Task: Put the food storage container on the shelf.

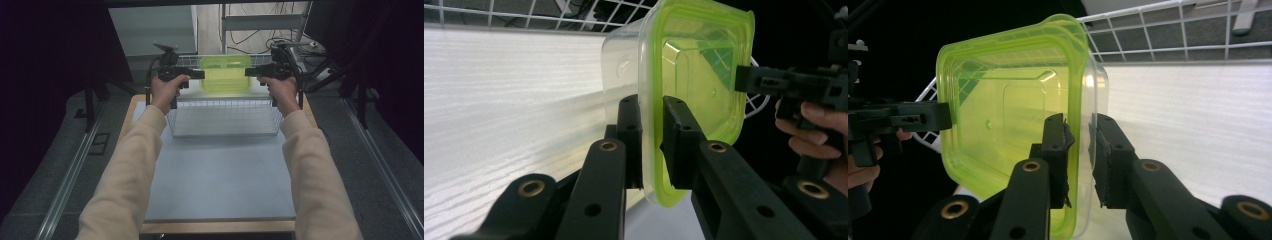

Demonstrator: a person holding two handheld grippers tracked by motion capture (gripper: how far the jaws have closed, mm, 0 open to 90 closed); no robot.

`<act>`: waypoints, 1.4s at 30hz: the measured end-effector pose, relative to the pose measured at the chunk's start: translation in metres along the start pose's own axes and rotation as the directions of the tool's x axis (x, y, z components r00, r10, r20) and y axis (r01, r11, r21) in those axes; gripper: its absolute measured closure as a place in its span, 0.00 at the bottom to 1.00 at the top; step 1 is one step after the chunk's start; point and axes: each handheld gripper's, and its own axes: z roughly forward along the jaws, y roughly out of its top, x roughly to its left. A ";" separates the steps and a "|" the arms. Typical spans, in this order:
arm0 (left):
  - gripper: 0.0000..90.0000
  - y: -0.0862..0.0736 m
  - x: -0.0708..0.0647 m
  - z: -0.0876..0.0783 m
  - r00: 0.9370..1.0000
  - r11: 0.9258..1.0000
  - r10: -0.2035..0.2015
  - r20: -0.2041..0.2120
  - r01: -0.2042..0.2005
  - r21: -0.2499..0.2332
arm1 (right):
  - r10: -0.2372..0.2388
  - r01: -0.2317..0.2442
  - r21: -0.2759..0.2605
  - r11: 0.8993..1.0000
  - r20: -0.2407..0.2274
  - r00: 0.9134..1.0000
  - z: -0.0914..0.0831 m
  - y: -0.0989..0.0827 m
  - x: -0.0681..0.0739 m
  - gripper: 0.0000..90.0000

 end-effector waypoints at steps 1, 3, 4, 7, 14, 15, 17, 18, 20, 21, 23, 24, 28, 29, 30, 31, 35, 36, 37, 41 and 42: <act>0.87 0.001 0.001 0.002 1.000 1.000 -0.008 -0.008 0.008 -0.006 | -0.001 0.001 -0.003 1.000 0.012 1.000 0.002 0.000 0.000 0.83; 0.87 0.001 0.001 0.004 1.000 1.000 -0.013 -0.011 0.013 -0.011 | -0.004 0.004 -0.005 1.000 0.019 1.000 0.003 0.000 0.001 0.83; 0.87 0.001 0.002 0.004 1.000 1.000 -0.020 -0.011 0.020 -0.015 | -0.005 0.005 -0.008 1.000 0.026 1.000 0.004 0.001 0.001 0.82; 0.86 0.002 0.006 0.007 0.999 0.999 -0.037 -0.007 0.037 -0.027 | 0.003 -0.003 -0.017 1.000 0.028 1.000 0.006 0.001 -0.001 0.82; 0.81 0.003 0.012 0.013 0.998 0.998 -0.058 -0.003 0.058 -0.028 | -0.002 0.003 -0.022 1.000 0.058 0.998 0.012 0.001 -0.003 0.78; 0.81 0.003 0.013 0.014 0.998 0.998 -0.060 -0.002 0.060 -0.029 | -0.004 0.006 -0.024 1.000 0.064 0.998 0.013 0.001 -0.003 0.77; 0.78 0.003 0.015 0.017 0.998 0.998 -0.059 -0.003 0.059 -0.026 | -0.025 0.028 -0.030 0.999 0.092 0.995 0.015 0.000 -0.001 0.73; 0.76 0.003 0.015 0.017 0.998 0.998 -0.059 -0.003 0.059 -0.026 | -0.025 0.028 -0.030 0.999 0.092 0.995 0.015 0.000 -0.001 0.73; 0.72 0.002 0.017 0.018 0.999 0.998 -0.050 -0.011 0.050 -0.030 | -0.040 0.044 -0.032 0.998 0.117 0.992 0.017 0.000 0.000 0.69; 0.64 0.002 0.018 0.019 0.999 0.998 -0.038 -0.004 0.038 -0.045 | -0.051 0.056 -0.039 0.998 0.120 0.991 0.017 -0.001 0.002 0.67; 0.61 0.002 0.018 0.020 1.000 0.998 -0.030 -0.004 0.029 -0.050 | -0.052 0.057 -0.039 0.998 0.121 0.991 0.016 -0.001 0.002 0.65; 0.55 0.002 0.018 0.021 1.000 0.998 -0.022 -0.002 0.022 -0.055 | -0.052 0.057 -0.044 0.997 0.120 0.991 0.016 -0.001 0.003 0.61; 0.32 0.003 0.016 0.019 1.000 0.996 -0.022 0.004 0.022 -0.082 | -0.069 0.080 -0.080 0.994 0.135 0.988 0.010 -0.001 0.009 0.48; 0.32 0.004 0.015 0.017 1.000 0.996 -0.022 0.002 0.022 -0.090 | -0.069 0.081 -0.085 0.993 0.136 0.988 0.008 -0.001 0.009 0.46; 0.30 0.004 0.014 0.015 1.000 0.995 -0.019 0.002 0.019 -0.095 | -0.069 0.081 -0.094 0.992 0.128 0.989 0.004 -0.001 0.010 0.44; 0.29 0.004 0.012 0.013 1.000 0.995 -0.014 0.004 0.014 -0.104 | -0.074 0.087 -0.099 0.991 0.125 0.989 0.001 -0.001 0.011 0.43; 0.27 0.001 0.001 -0.001 1.000 0.992 0.030 -0.002 -0.030 -0.120 | -0.098 0.109 -0.142 0.984 0.078 0.992 -0.015 -0.006 0.016 0.40; 0.27 0.000 -0.002 -0.005 0.998 0.992 0.054 -0.014 -0.055 -0.112 | -0.107 0.116 -0.141 0.983 0.075 0.991 -0.019 -0.008 0.017 0.40; 0.27 -0.002 -0.005 -0.008 0.998 0.991 0.066 -0.018 -0.067 -0.113 | -0.116 0.125 -0.139 0.982 0.072 0.991 -0.022 -0.009 0.018 0.39; 0.26 -0.011 -0.011 -0.022 0.995 0.989 0.095 -0.011 -0.095 -0.116 | -0.148 0.154 -0.136 0.979 0.055 0.987 -0.033 -0.016 0.017 0.37; 0.26 -0.014 -0.013 -0.025 0.995 0.988 0.100 -0.005 -0.099 -0.120 | -0.152 0.157 -0.132 0.979 0.049 0.987 -0.035 -0.018 0.016 0.36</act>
